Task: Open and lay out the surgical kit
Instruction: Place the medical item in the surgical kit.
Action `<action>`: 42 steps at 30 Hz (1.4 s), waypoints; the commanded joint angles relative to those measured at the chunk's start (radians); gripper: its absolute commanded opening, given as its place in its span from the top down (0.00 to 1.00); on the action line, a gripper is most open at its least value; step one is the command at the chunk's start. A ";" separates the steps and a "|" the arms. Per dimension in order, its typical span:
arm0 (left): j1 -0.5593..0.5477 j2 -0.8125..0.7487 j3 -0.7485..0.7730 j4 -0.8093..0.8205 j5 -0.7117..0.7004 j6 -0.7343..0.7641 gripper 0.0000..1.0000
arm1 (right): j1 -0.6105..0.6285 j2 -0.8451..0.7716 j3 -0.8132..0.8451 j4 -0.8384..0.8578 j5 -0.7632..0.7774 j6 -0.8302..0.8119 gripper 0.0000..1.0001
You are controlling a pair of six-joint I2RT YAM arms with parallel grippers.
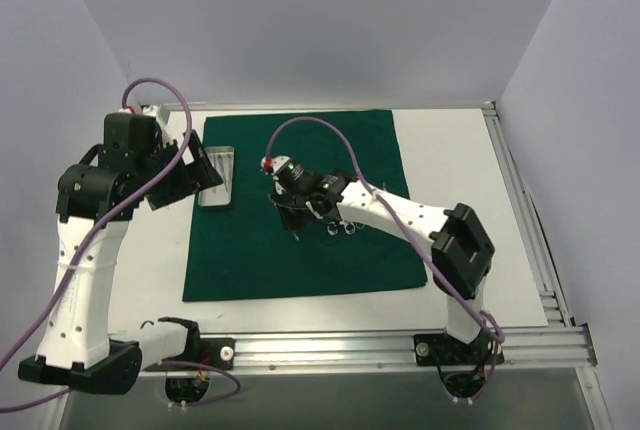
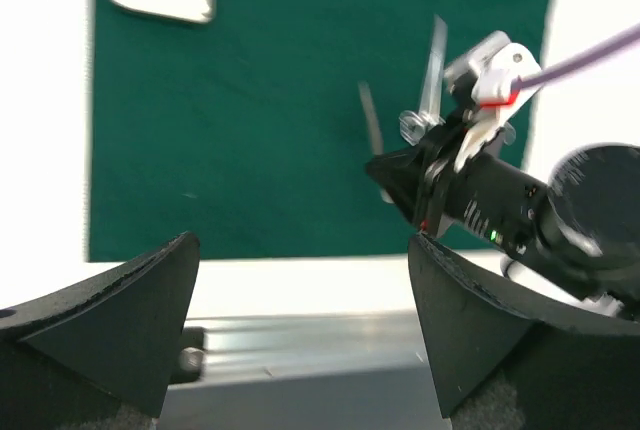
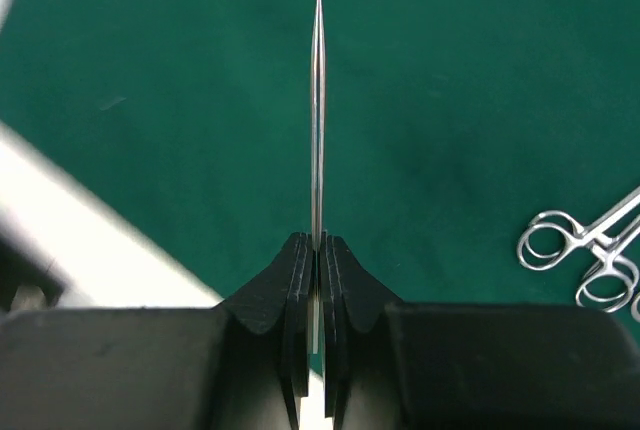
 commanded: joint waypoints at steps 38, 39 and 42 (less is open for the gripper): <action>0.094 0.013 -0.111 0.091 0.034 0.042 0.02 | -0.182 0.362 0.132 -0.219 0.294 0.455 0.92; 0.094 0.014 -0.115 0.091 0.036 0.040 0.02 | -0.182 0.365 0.132 -0.216 0.289 0.450 0.91; 0.094 0.022 -0.117 0.091 0.042 0.039 0.02 | -0.182 0.376 0.135 -0.216 0.279 0.433 0.86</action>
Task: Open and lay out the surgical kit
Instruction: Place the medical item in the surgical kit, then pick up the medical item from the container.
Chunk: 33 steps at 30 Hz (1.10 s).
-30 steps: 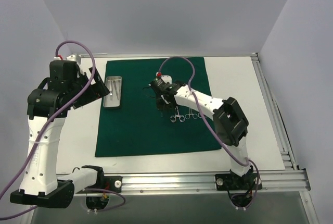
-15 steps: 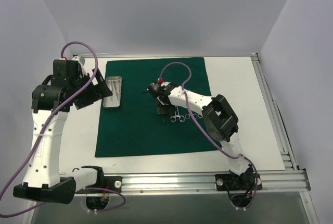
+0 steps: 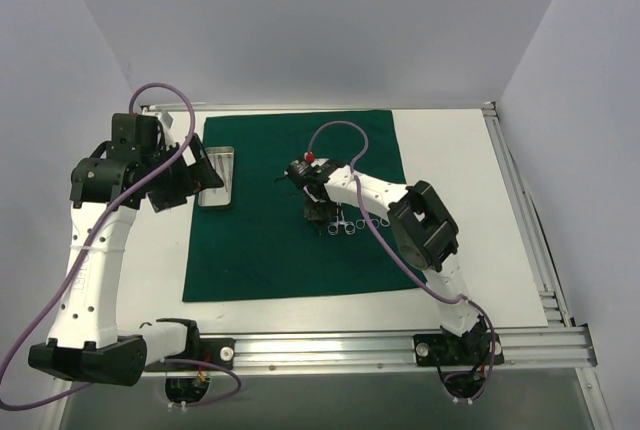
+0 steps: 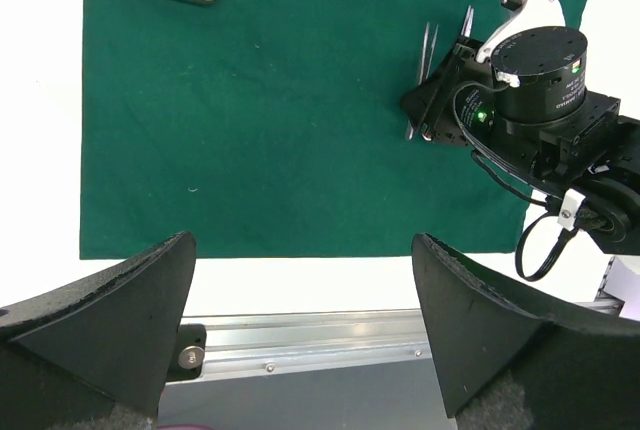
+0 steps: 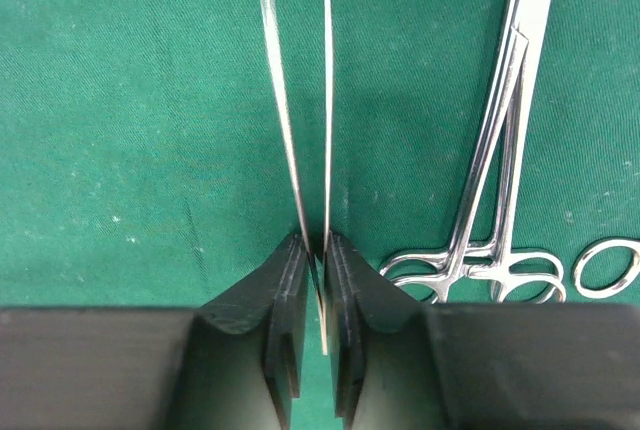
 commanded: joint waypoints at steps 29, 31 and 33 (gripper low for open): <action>0.008 0.452 0.140 0.032 -0.206 0.065 0.26 | -0.167 -0.231 0.377 -0.211 -0.022 -0.347 0.69; 0.013 0.513 0.149 0.083 -0.239 0.082 0.35 | -0.190 -0.281 0.317 -0.203 -0.042 -0.356 0.71; 0.011 0.568 0.183 0.106 -0.266 0.116 0.37 | -0.224 -0.317 0.272 -0.178 -0.048 -0.361 0.71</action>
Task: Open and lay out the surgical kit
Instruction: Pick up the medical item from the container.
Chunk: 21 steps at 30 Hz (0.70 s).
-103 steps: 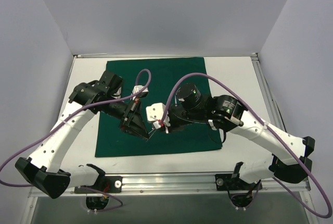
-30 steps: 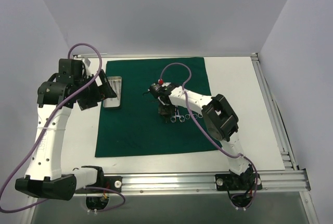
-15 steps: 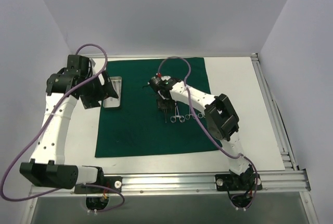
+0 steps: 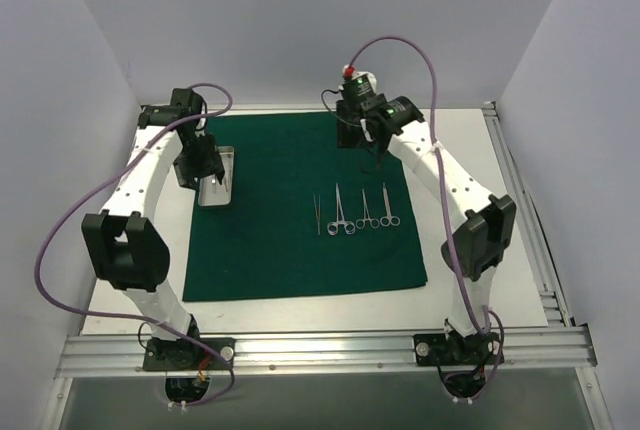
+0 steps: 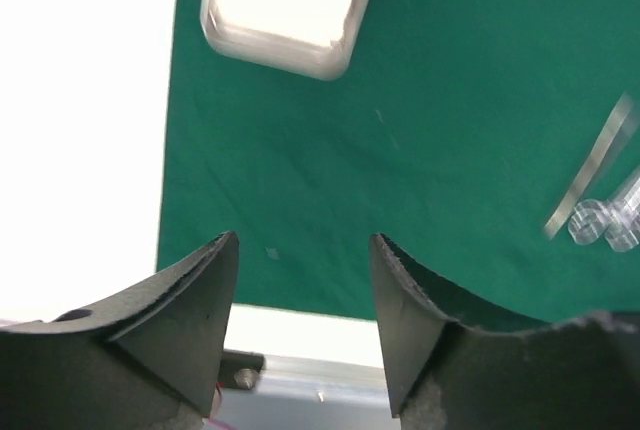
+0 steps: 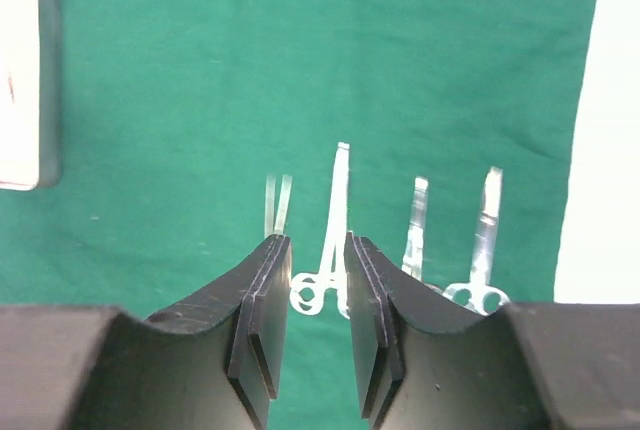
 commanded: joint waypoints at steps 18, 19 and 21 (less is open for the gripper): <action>0.028 0.576 0.491 0.086 -0.162 0.171 0.48 | -0.211 -0.226 -0.245 -0.074 -0.028 -0.033 0.71; 0.028 0.593 0.523 0.083 -0.164 0.176 0.47 | -0.217 -0.229 -0.247 -0.076 -0.028 -0.031 0.71; 0.029 0.632 0.546 0.075 -0.165 0.180 0.48 | -0.223 -0.238 -0.250 -0.080 -0.026 -0.027 0.71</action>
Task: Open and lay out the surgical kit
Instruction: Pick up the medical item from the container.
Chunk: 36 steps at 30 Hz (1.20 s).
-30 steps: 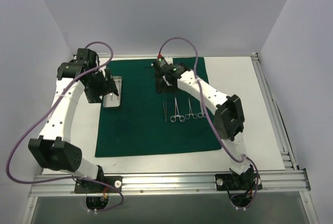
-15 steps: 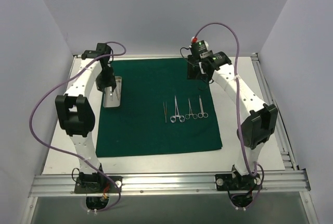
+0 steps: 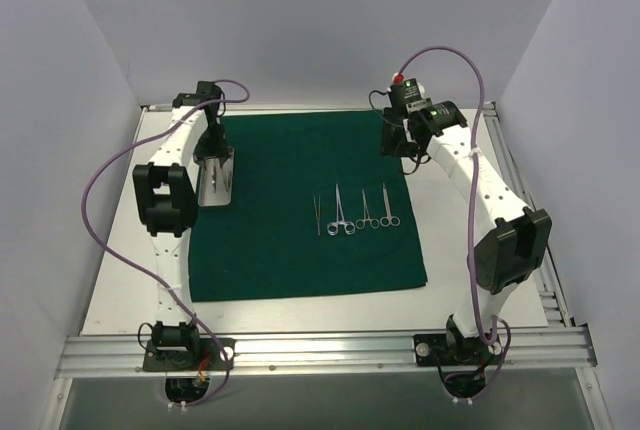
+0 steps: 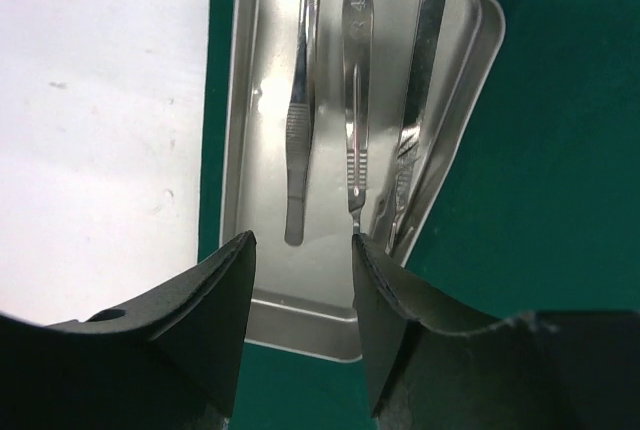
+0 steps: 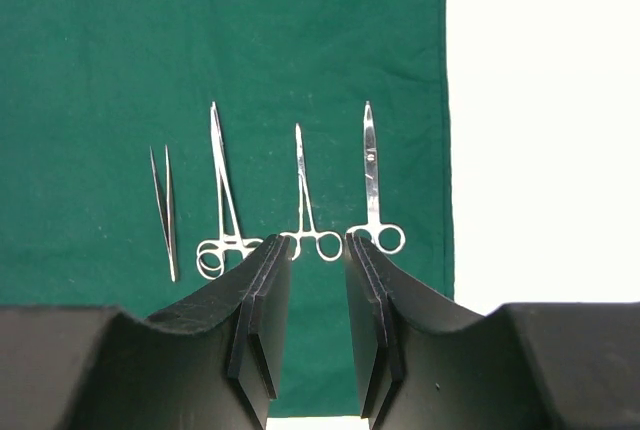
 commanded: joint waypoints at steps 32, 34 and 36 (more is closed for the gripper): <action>0.057 0.245 0.210 0.047 0.061 0.036 0.88 | -0.046 -0.119 -0.070 -0.073 -0.001 0.042 0.69; 0.057 0.220 0.217 0.027 0.072 0.024 0.93 | -0.046 -0.120 -0.067 -0.067 -0.009 0.043 0.69; 0.057 0.178 0.220 0.011 0.086 0.008 0.98 | -0.046 -0.117 -0.057 -0.061 -0.024 0.043 0.69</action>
